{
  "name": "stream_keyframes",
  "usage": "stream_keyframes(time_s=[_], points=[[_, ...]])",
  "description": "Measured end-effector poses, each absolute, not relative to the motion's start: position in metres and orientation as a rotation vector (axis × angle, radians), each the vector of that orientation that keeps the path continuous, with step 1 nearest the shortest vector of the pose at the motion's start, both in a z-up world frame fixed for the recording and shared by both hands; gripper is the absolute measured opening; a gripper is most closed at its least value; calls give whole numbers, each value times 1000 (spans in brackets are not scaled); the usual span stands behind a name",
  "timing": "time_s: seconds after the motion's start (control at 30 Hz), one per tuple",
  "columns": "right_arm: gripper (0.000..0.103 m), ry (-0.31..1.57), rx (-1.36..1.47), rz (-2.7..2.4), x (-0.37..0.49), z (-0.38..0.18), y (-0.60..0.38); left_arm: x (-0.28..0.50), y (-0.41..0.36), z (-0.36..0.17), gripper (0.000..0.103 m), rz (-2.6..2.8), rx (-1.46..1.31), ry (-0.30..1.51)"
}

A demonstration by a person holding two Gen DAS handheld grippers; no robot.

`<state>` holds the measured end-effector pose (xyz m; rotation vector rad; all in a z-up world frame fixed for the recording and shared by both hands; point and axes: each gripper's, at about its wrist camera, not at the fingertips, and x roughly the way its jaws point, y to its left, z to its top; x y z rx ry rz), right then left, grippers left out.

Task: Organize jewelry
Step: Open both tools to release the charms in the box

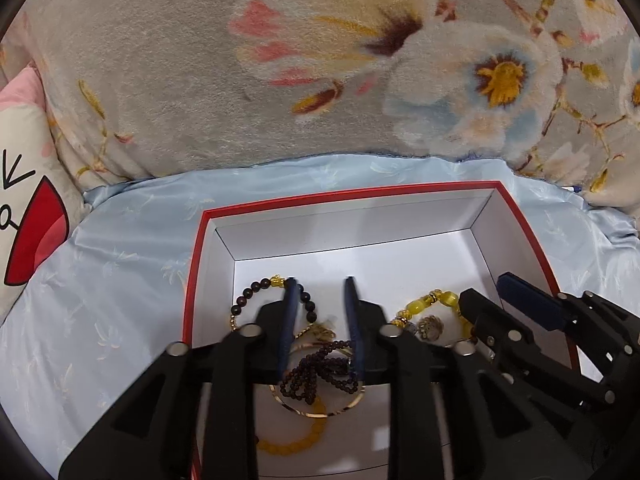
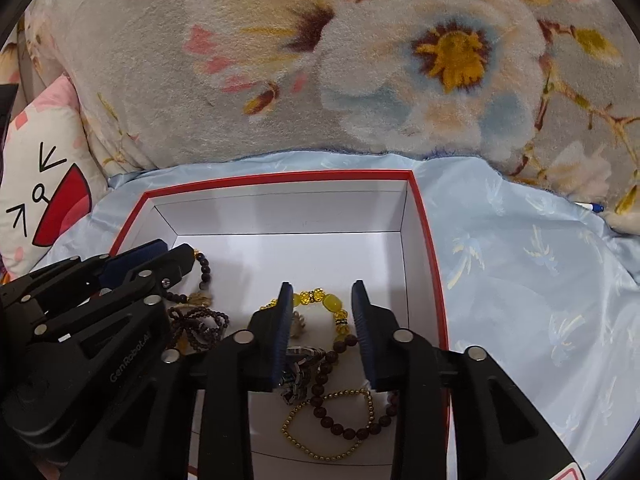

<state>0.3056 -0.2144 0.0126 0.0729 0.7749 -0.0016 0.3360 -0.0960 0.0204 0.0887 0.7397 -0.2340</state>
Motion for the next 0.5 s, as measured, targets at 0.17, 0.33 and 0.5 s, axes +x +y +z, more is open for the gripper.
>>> stream_keyframes(time_s=[0.17, 0.33, 0.5], points=[[41, 765, 74, -19, 295, 17, -215, 327, -92, 22, 37, -220, 94, 730], [43, 768, 92, -19, 271, 24, -213, 303, -87, 30, 37, -219, 100, 716], [52, 768, 90, -53, 229, 29, -210, 267, -81, 37, 43, -216, 106, 708]])
